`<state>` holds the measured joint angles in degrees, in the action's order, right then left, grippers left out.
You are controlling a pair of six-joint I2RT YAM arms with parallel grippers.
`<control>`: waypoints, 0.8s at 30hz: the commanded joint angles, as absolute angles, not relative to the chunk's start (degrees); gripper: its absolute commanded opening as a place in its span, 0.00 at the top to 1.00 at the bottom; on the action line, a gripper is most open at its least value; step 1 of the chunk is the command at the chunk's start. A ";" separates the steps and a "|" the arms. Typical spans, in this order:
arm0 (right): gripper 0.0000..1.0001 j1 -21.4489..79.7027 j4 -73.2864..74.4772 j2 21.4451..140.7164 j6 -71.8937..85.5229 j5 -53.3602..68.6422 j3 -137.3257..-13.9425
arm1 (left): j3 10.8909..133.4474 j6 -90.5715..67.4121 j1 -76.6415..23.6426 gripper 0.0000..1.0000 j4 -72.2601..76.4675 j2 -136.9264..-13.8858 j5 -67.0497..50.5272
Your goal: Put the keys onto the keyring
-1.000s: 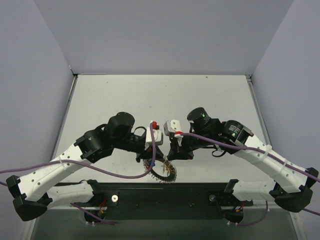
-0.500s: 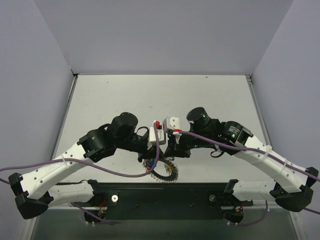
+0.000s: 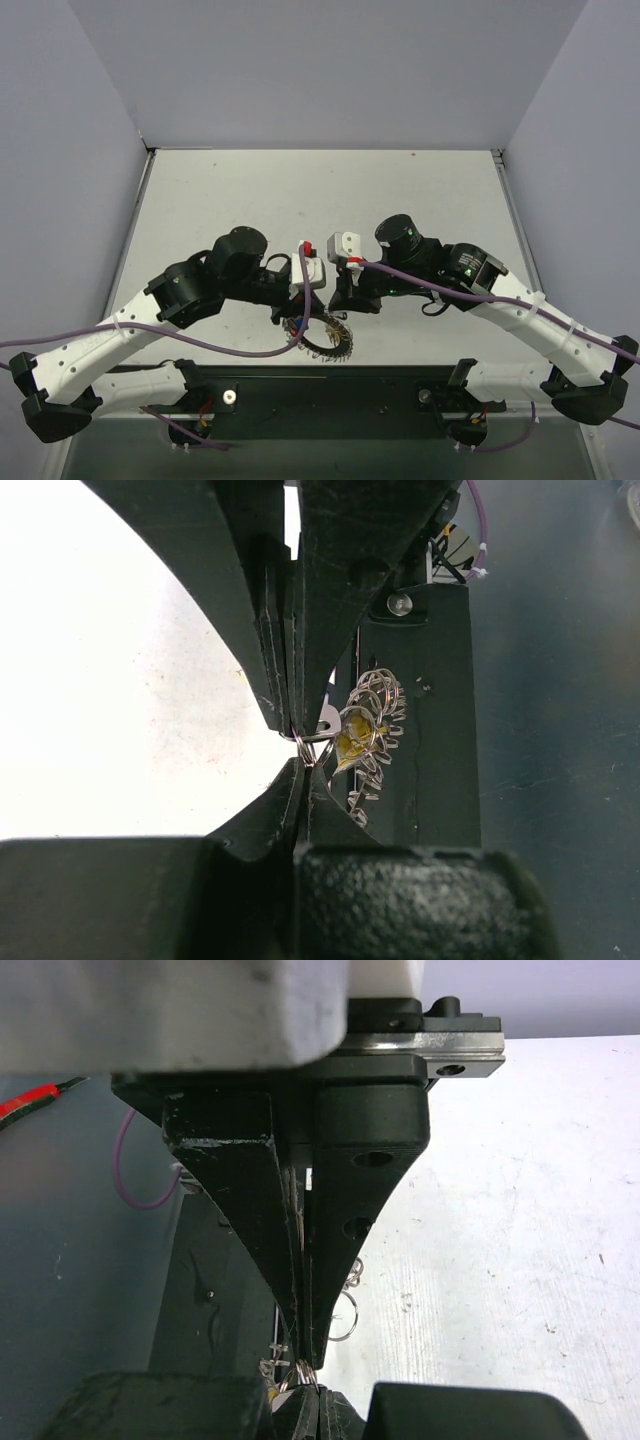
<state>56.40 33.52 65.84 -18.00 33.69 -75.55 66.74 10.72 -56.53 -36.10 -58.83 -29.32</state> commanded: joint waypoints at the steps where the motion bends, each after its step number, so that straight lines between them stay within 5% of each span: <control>1: 1.00 57.04 33.40 65.92 -17.84 32.61 -75.23 | 69.87 9.67 -57.04 1.00 -29.44 -56.95 -30.06; 24: 1.00 58.89 35.33 67.76 -17.49 25.93 -75.41 | 69.61 10.02 -56.95 1.00 -28.83 -53.35 -29.44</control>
